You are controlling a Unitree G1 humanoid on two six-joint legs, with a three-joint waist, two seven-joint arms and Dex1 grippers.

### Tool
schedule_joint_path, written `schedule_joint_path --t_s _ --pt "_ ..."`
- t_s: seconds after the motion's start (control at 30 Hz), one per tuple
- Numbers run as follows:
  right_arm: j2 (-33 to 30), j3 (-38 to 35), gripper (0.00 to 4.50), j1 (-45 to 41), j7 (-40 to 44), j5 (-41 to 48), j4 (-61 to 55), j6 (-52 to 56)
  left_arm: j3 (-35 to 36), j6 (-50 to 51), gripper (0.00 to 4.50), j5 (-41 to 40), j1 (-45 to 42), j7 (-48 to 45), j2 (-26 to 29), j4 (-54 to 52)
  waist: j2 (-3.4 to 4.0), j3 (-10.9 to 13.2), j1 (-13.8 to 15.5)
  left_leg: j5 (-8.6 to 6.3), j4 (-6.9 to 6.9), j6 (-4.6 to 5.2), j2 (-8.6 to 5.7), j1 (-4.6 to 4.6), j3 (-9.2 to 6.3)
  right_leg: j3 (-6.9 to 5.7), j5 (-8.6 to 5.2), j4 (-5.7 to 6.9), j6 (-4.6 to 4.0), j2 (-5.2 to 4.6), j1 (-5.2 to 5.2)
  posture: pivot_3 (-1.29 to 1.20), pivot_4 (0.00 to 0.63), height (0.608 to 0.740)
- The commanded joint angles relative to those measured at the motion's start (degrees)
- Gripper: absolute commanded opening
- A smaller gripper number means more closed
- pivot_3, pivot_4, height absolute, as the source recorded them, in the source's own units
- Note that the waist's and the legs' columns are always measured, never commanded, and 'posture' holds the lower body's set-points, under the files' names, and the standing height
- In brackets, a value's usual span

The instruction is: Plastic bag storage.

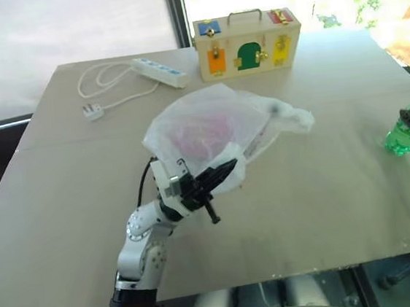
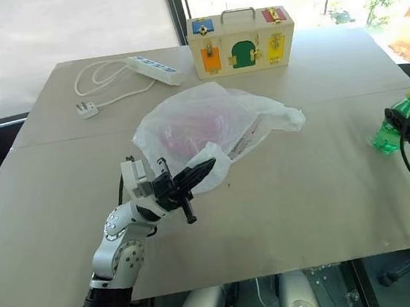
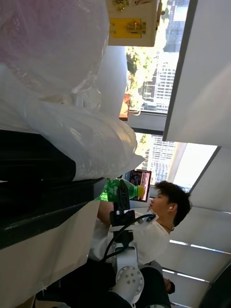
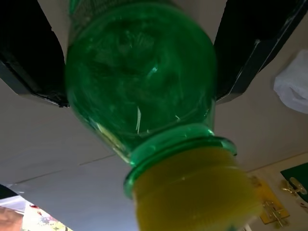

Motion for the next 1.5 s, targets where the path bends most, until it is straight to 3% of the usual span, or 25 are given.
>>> schedule_joint_path --t_s 0.03,0.13,0.3,0.4,0.53,0.67,0.73,0.83,0.93,1.13,1.5 --pt "-0.56 1.75 4.45 -1.34 0.60 -1.67 0.06 -3.58 0.07 0.05 0.00 -0.87 -0.03 0.50 0.00 -3.10 0.00 0.00 -0.28 0.00 0.00 0.00 0.02 0.01 0.00 0.00 0.00 0.00 0.00 0.00 0.00 0.00 0.150 0.740" --pt "-0.45 3.30 4.45 -2.23 0.15 -3.46 2.34 -5.71 0.32 0.18 0.00 -0.97 -0.26 0.55 0.21 -3.05 0.00 0.00 -0.72 0.00 0.00 0.00 0.02 0.02 0.02 0.01 0.00 0.01 0.00 0.01 0.01 0.00 0.150 0.740" --pt "-0.38 3.74 3.20 -2.37 0.00 -4.09 3.33 -7.22 0.89 0.09 0.00 -0.74 -0.15 0.55 0.64 -2.98 0.00 0.00 -0.97 0.00 0.01 0.00 0.01 0.01 0.01 0.00 0.00 -0.01 0.00 0.04 0.02 0.00 0.150 0.740" --pt "0.20 3.97 3.19 -2.74 0.17 -3.02 1.71 -6.68 0.89 0.00 0.00 -0.73 0.19 0.62 0.73 -3.20 0.00 0.00 -1.11 0.00 0.00 0.00 0.01 0.01 0.01 0.00 0.00 0.00 0.00 0.02 0.01 0.00 0.150 0.740" --pt "3.43 3.15 3.19 -6.13 -0.61 5.25 -5.32 1.22 0.68 -0.05 0.00 -0.67 0.58 0.74 0.61 -3.55 0.03 0.01 -1.64 0.00 0.00 0.00 0.03 0.01 0.02 0.05 0.00 0.01 0.00 0.01 0.00 0.00 0.150 0.740" --pt "13.50 -2.21 3.19 -14.00 -15.16 26.32 -10.08 21.06 0.30 -0.10 0.00 -0.58 0.77 1.01 0.24 -4.03 0.13 0.07 -2.59 0.00 -0.06 0.00 0.09 0.03 0.13 0.20 0.01 0.05 -0.01 0.03 -0.06 0.00 0.150 0.740" --pt "19.20 -0.69 3.19 -13.90 -21.20 35.89 -13.49 29.11 0.31 -0.51 0.00 -0.50 0.68 1.27 -0.20 -3.97 0.14 0.07 -2.52 0.00 -0.08 0.00 0.09 0.00 0.07 0.13 0.01 0.02 -0.01 0.02 -0.08 0.00 0.150 0.740" --pt "28.95 0.89 3.19 -14.74 -31.50 45.01 -14.05 31.10 0.27 -1.05 0.00 -0.80 1.02 1.41 -1.09 -4.09 0.12 0.06 -2.55 0.00 -0.12 -0.01 0.09 -0.08 -0.20 -0.14 0.00 -0.03 -0.02 0.01 -0.08 0.00 0.150 0.740" --pt "35.72 1.37 3.19 -17.69 -39.77 49.05 -9.84 28.23 -0.21 -1.27 0.00 -1.24 1.47 1.06 -1.87 -4.66 0.21 0.11 -2.41 0.00 -0.09 -0.01 -0.05 -0.15 -0.19 -0.16 0.00 -0.02 -0.02 -0.03 -0.14 0.00 0.150 0.740" --pt "40.93 2.88 3.19 -21.33 -44.99 49.45 2.09 26.49 -0.41 -1.99 0.00 -2.72 2.27 2.07 -4.02 -7.41 0.25 0.12 -2.86 0.02 0.00 0.02 -0.18 -0.11 -0.19 -0.24 0.00 0.00 -0.01 0.00 -0.14 0.00 0.150 0.740" --pt "44.06 6.71 3.19 -15.36 -52.46 56.98 -1.55 30.05 -1.04 -4.23 0.00 -1.89 4.60 4.86 -6.14 -10.40 0.29 0.12 -3.20 0.02 -0.07 0.00 -0.04 -0.09 -0.11 -0.23 0.00 0.04 -0.02 0.07 -0.15 0.00 0.150 0.740"
